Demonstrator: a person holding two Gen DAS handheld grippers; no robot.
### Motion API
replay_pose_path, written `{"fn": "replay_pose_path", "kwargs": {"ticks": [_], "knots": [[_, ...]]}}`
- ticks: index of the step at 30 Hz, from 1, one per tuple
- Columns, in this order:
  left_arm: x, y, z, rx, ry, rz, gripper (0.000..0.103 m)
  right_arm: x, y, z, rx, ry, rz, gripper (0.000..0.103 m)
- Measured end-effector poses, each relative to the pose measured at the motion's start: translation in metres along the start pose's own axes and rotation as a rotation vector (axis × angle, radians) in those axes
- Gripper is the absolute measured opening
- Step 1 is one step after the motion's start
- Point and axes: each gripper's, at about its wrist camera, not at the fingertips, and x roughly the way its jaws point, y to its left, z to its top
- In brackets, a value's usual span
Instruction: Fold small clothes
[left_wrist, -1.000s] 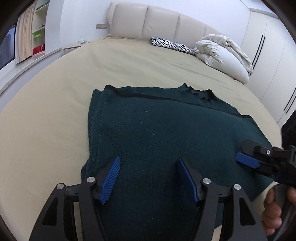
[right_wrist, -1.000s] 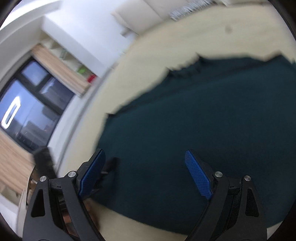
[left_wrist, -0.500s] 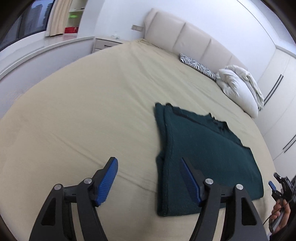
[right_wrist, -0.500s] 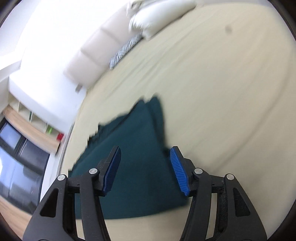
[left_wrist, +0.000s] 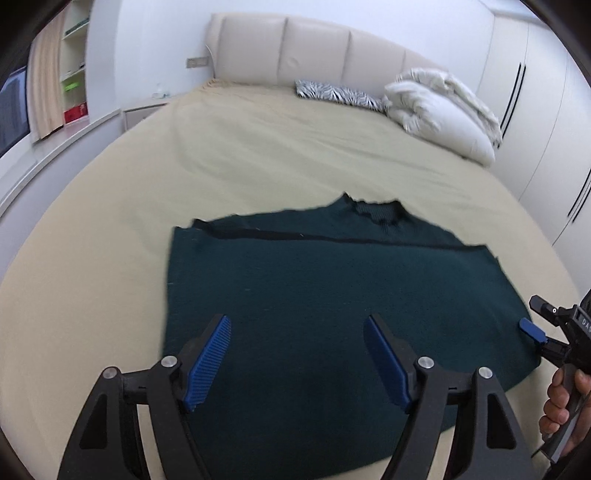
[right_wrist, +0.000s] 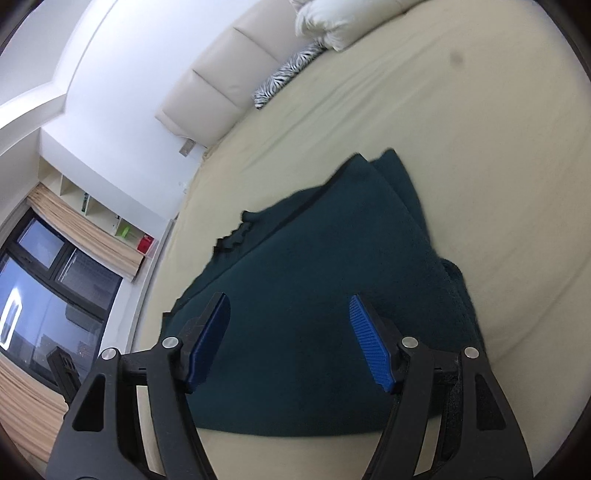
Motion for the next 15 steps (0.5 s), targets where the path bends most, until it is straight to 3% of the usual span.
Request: {"fn": "replay_pose_path", "kwargs": {"ticks": [4,7,11,15], "knots": [[0.024,-0.016,0.002,0.013,0.067,0.045,0.077,-0.016,-0.03,0.003,0.091,-0.006,0.026,0.064],[0.03,-0.018,0.0,0.01,0.082,0.053,0.077,-0.048,-0.043,-0.003,0.116,-0.082,-0.034,0.066],[0.033,-0.016,-0.006,0.009,0.096,0.074,0.077,-0.085,-0.062,-0.039,0.256,-0.108,0.015,0.068],[0.033,-0.014,-0.009,0.001,0.102,0.085,0.077,-0.099,-0.061,-0.082,0.316,-0.085,0.023,0.068]]}}
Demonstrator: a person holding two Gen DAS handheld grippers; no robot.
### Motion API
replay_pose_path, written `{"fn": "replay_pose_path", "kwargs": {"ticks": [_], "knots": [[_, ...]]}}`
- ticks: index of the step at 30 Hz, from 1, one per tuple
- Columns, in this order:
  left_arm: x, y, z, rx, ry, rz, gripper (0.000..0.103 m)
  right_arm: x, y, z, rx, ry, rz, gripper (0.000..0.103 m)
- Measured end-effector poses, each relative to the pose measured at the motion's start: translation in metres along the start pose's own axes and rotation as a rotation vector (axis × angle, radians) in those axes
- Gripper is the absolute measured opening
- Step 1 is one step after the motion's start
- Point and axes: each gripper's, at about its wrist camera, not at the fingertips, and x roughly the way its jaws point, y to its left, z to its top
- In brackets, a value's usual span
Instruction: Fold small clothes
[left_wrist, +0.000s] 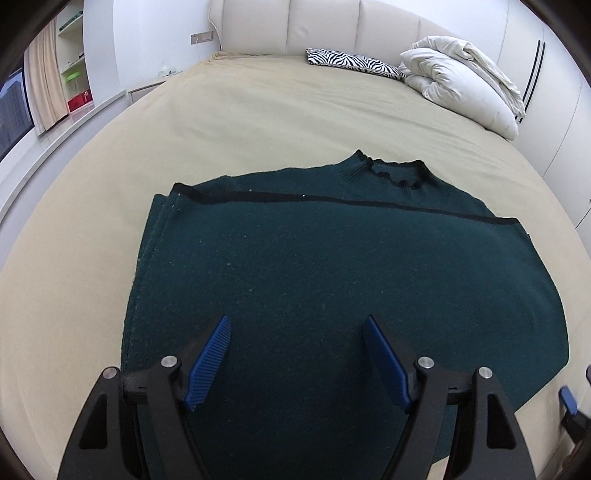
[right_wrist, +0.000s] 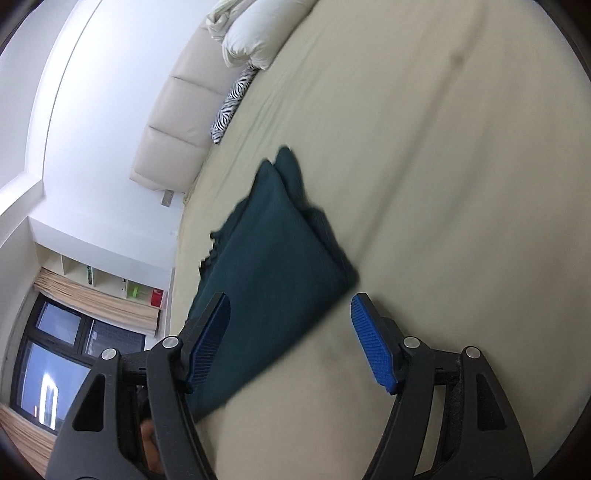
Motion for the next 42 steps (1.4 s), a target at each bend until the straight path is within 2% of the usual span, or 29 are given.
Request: {"fn": "replay_pose_path", "kwargs": {"ticks": [3,9,15,22,28,32,39,42], "knots": [[-0.002,0.0,-0.001,0.01,-0.004,0.01,0.077,0.002,0.004,-0.013,-0.009,-0.002,-0.024,0.068],[-0.002,0.001,-0.003,0.009,0.001,0.012,0.077,0.022,0.015,-0.021,0.008,-0.021,-0.089,0.068],[0.002,0.001,-0.002,0.011,0.006,0.013,0.078,0.03,0.02,-0.022,0.053,-0.037,-0.113,0.068],[0.006,0.002,-0.003,0.022,0.009,0.018,0.081,0.043,0.017,-0.012,0.142,-0.065,-0.071,0.068],[0.008,0.002,-0.003,0.024,0.017,0.015,0.085,0.053,0.011,0.003,0.248,-0.074,0.052,0.068],[0.008,0.004,-0.002,0.019,0.018,0.002,0.085,0.058,0.014,0.011,0.24,-0.075,0.127,0.068],[0.008,0.006,-0.003,0.017,0.008,-0.018,0.085,0.082,0.017,0.027,0.252,-0.079,0.109,0.066],[0.009,0.007,-0.002,0.01,0.009,-0.032,0.085,0.096,0.034,0.037,0.194,-0.083,0.1,0.065]]}}
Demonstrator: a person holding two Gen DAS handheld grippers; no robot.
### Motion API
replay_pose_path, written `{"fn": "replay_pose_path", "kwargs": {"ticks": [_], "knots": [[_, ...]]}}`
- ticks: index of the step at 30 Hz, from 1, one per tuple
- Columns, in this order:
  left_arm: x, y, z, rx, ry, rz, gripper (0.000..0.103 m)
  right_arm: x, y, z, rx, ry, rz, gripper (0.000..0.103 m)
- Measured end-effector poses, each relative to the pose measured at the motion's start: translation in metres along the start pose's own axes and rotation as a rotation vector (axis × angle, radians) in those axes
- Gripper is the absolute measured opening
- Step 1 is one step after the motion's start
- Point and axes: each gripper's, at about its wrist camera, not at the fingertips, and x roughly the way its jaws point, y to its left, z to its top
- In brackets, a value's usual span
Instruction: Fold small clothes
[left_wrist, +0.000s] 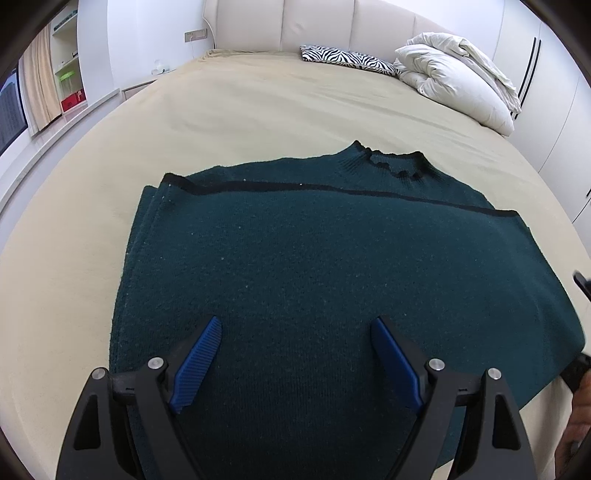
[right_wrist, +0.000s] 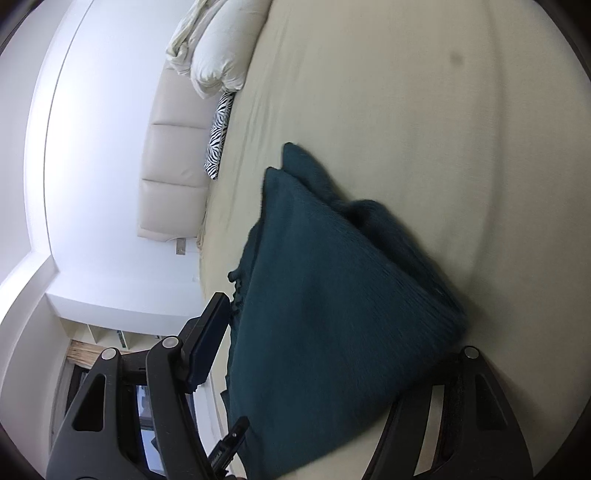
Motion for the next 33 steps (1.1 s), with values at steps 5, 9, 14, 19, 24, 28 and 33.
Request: {"fn": "replay_pose_path", "kwargs": {"ticks": [5,9,14,19,24,28,33], "knots": [[0.0,0.004,0.002,-0.021,-0.003,-0.032,0.085,0.031,0.014,0.01,-0.125,0.002,-0.09,0.057],[-0.001,0.008,0.002,-0.033,-0.012,-0.056,0.085,0.034,0.003,0.018,-0.093,0.017,-0.075,0.031],[-0.002,0.017,0.003,-0.078,-0.015,-0.108,0.084,0.031,-0.003,0.019,-0.107,0.024,-0.103,0.012],[-0.008,0.043,0.008,-0.193,0.0,-0.225,0.076,0.03,0.041,0.007,-0.28,-0.001,-0.186,0.011],[-0.023,0.077,0.014,-0.301,-0.046,-0.275,0.076,0.05,0.128,-0.048,-0.645,0.041,-0.182,0.011],[-0.024,0.107,0.018,-0.429,-0.049,-0.374,0.076,0.091,0.177,-0.164,-1.154,0.227,-0.17,0.011],[-0.013,0.104,0.019,-0.462,0.011,-0.479,0.081,0.126,0.152,-0.263,-1.53,0.312,-0.276,0.011]]}}
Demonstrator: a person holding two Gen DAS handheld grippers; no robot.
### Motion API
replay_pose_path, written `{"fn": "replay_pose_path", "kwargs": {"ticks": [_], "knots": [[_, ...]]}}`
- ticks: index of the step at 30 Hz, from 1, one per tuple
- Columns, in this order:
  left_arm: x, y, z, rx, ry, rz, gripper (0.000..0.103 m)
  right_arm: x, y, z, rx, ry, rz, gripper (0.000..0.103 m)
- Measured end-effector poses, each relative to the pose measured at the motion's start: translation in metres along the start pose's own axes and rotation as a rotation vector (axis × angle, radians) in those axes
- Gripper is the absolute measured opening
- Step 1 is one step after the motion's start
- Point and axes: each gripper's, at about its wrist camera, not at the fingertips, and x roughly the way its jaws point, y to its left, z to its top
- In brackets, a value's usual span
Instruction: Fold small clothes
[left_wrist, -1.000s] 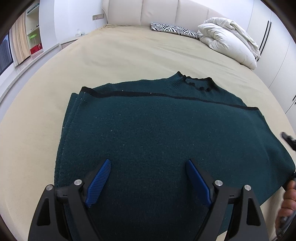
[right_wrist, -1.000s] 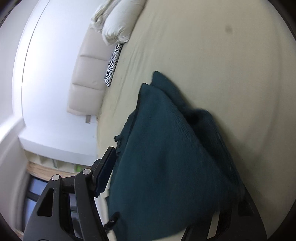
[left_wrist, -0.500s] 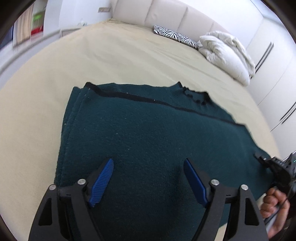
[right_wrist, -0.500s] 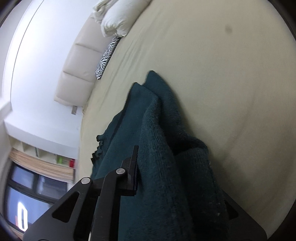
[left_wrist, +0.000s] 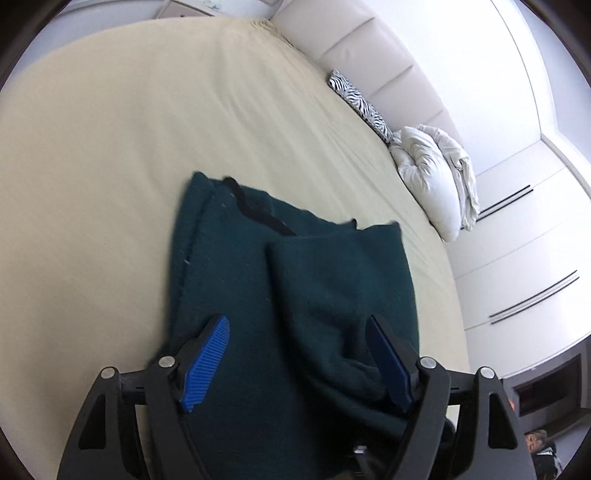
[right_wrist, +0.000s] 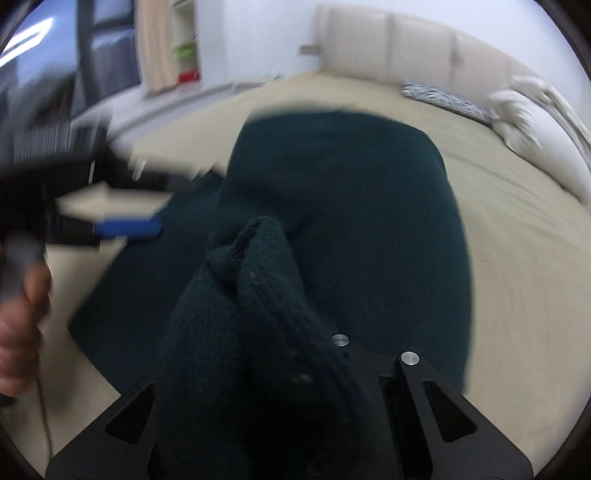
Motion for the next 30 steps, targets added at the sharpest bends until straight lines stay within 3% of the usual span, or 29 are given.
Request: {"fn": "replay_pose_path", "kwargs": {"ticks": [9,10,13,17,22,30], "knots": [[0.037,-0.022,0.01,-0.009,0.118,0.046,0.081,-0.012,0.009,-0.007,-0.02,-0.062,-0.046,0.011],[0.041,-0.022,0.013,-0.014,0.126,0.057,0.076,-0.014,0.012,-0.009,-0.028,-0.071,-0.051,0.011],[0.053,-0.022,0.021,-0.016,0.174,0.073,0.043,-0.026,0.024,-0.014,-0.059,-0.08,-0.073,0.013],[0.059,-0.019,0.022,-0.018,0.21,0.057,0.025,-0.047,0.036,-0.027,-0.109,-0.102,-0.092,0.014],[0.056,-0.013,0.024,-0.067,0.214,-0.02,0.016,-0.081,0.044,-0.048,-0.162,-0.141,-0.139,0.014],[0.017,-0.035,0.046,0.034,0.125,-0.04,0.014,-0.113,0.085,-0.045,-0.274,-0.245,-0.178,0.007]]}}
